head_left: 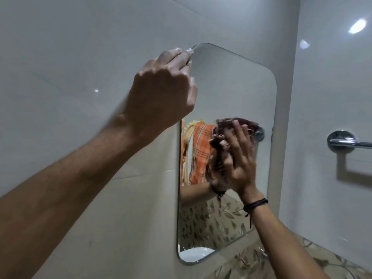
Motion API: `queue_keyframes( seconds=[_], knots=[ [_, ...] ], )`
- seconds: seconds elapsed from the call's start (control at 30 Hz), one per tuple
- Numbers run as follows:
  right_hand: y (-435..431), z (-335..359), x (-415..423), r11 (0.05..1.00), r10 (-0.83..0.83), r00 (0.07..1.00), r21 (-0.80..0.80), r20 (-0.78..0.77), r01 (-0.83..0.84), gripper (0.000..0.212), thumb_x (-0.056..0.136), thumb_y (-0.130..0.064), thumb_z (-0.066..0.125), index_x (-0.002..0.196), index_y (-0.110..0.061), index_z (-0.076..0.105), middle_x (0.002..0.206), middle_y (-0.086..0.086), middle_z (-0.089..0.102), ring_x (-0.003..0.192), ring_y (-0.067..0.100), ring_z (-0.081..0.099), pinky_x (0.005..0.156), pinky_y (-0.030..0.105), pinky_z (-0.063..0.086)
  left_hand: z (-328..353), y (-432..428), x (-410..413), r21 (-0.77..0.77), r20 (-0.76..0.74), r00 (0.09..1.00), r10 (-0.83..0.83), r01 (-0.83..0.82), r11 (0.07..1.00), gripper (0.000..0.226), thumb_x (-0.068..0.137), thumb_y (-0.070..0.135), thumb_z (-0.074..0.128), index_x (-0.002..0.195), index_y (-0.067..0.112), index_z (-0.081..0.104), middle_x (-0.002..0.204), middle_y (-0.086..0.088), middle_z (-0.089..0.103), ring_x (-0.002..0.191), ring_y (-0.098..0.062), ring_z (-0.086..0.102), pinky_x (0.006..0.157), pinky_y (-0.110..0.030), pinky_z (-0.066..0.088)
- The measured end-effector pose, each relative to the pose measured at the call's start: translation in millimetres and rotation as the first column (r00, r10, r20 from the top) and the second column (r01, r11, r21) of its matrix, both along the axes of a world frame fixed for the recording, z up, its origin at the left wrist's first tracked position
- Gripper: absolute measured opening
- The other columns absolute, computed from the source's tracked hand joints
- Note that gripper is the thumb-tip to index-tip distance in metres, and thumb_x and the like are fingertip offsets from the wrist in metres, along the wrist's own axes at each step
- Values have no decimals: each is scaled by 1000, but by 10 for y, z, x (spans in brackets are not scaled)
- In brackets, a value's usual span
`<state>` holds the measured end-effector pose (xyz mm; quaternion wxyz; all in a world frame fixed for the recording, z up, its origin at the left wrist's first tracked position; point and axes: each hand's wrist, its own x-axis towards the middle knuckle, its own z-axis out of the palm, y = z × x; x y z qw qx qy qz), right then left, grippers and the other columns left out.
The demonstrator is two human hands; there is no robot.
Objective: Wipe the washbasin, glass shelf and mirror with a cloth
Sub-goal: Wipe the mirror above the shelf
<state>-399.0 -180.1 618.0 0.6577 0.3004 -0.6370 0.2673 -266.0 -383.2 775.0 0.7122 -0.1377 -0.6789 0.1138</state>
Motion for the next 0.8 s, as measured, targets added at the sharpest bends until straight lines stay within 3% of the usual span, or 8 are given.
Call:
queue_keyframes(
  seconds=[0.07, 0.17, 0.33, 0.43, 0.57, 0.7, 0.8],
  knots=[
    [217, -66, -214, 975, 59, 985, -221, 160, -23, 55, 98, -32, 36, 150, -15, 45, 163, 7, 31, 153, 27, 20, 120, 57, 22, 4, 0, 3, 6, -4, 1000, 1, -1, 1000, 44, 94, 26, 44, 126, 8, 68, 137, 2, 63, 128, -16, 55, 91, -36, 50],
    [457, -308, -429, 863, 179, 923, -504, 340, 18, 57, 99, -47, 30, 154, -29, 37, 165, -4, 26, 154, 14, 14, 123, 50, 18, 5, 6, -5, 5, -18, 1000, 10, -10, 1000, 43, 94, 25, 44, 124, 7, 69, 137, 3, 63, 126, -18, 57, 88, -37, 51],
    [316, -620, -285, 706, 294, 854, -700, 429, 108, 56, 97, -48, 32, 151, -36, 39, 164, -2, 28, 151, 14, 22, 124, 44, 16, 12, 13, -5, 10, -9, 1000, 10, -10, 1000, 45, 93, 26, 43, 125, 6, 68, 134, 2, 65, 123, -18, 58, 87, -37, 51],
    [108, -673, -122, 678, 301, 833, -718, 464, 155, 56, 97, -45, 30, 152, -35, 38, 164, -2, 27, 152, 14, 20, 125, 43, 14, 26, 5, 2, 4, -4, 1000, 11, -11, 1000, 47, 93, 26, 42, 126, 4, 67, 135, -1, 65, 124, -19, 57, 88, -39, 50],
    [-226, -611, 128, 694, 288, 842, -706, 457, 145, 54, 99, -48, 27, 153, -45, 30, 166, -8, 20, 153, 12, 14, 124, 51, 14, 32, 7, -13, 5, -20, 1000, 14, -14, 1000, 46, 91, 25, 45, 125, 4, 68, 133, -1, 66, 122, -20, 58, 86, -40, 51],
    [-691, -379, 474, 850, 171, 906, -524, 387, 63, 56, 99, -51, 24, 155, -46, 22, 167, -14, 10, 155, 12, 7, 122, 59, 16, 12, 1, -26, 5, -27, 999, 19, -19, 1000, 45, 91, 25, 46, 124, 5, 69, 131, 0, 67, 121, -20, 59, 85, -38, 51],
    [-1069, -354, 831, 954, 79, 962, -299, 261, 3, 58, 95, -35, 38, 153, -28, 39, 166, -1, 23, 155, 22, 14, 118, 58, 26, 23, -4, -20, 0, -19, 1000, 4, -4, 1000, 44, 90, 25, 46, 122, 5, 69, 133, 1, 66, 122, -20, 58, 86, -38, 51]
  ],
)
